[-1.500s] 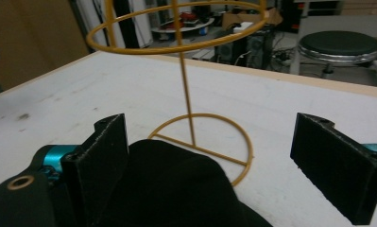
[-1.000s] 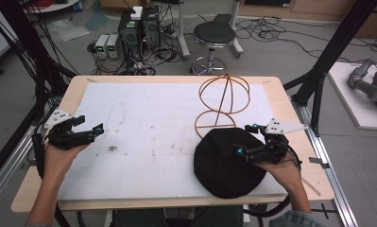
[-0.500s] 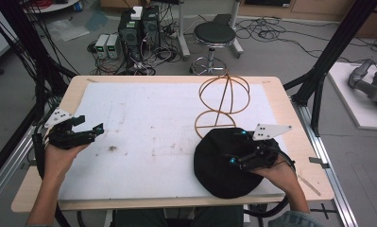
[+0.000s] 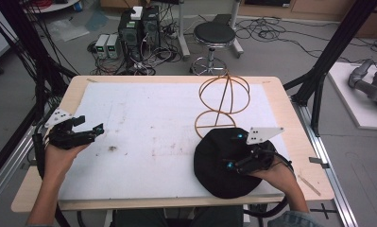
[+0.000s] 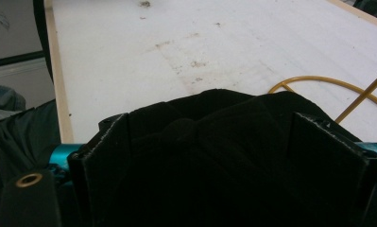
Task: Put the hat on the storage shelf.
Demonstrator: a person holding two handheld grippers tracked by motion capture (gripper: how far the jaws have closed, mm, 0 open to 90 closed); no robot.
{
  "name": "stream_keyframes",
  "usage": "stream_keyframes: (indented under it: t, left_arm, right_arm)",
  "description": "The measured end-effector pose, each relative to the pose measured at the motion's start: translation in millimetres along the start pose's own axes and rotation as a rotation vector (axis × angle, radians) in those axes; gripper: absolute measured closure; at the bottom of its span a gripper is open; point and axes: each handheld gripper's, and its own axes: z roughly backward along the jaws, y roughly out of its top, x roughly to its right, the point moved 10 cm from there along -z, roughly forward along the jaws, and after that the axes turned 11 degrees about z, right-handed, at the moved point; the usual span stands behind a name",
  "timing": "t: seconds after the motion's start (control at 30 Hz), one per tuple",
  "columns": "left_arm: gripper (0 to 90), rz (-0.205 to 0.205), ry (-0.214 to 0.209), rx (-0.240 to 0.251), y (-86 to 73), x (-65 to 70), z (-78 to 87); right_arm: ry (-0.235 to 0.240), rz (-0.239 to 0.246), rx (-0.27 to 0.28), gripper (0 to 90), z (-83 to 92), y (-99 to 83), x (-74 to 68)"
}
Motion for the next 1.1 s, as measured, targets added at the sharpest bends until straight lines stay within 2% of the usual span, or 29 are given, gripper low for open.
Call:
stream_keyframes:
  t: [0.3,0.47,0.73,0.93,1.1]
  left_arm:
    - [18.5,0.002,0.002,0.001,0.1,-0.2,0.3]
    - [18.5,0.005,0.002,0.001,0.1,-0.6,0.5]
    - [18.5,0.004,-0.001,0.003,0.5,-0.5,1.0]
    - [18.6,0.003,0.000,0.004,0.7,-0.6,1.3]
    - [18.6,0.005,0.001,0.006,1.0,-0.7,1.6]
  right_arm:
    - [-0.002,0.010,-0.036,17.9,-4.7,-6.0,-0.2]
    - [0.019,0.035,-0.060,28.2,-6.5,-8.7,-4.3]
    - [0.019,0.059,-0.100,41.6,-8.3,-13.5,-4.7]
    - [0.021,0.083,-0.110,52.3,-9.2,-15.3,-5.7]
    - [-0.002,0.099,-0.092,62.5,-7.1,-12.0,-4.2]
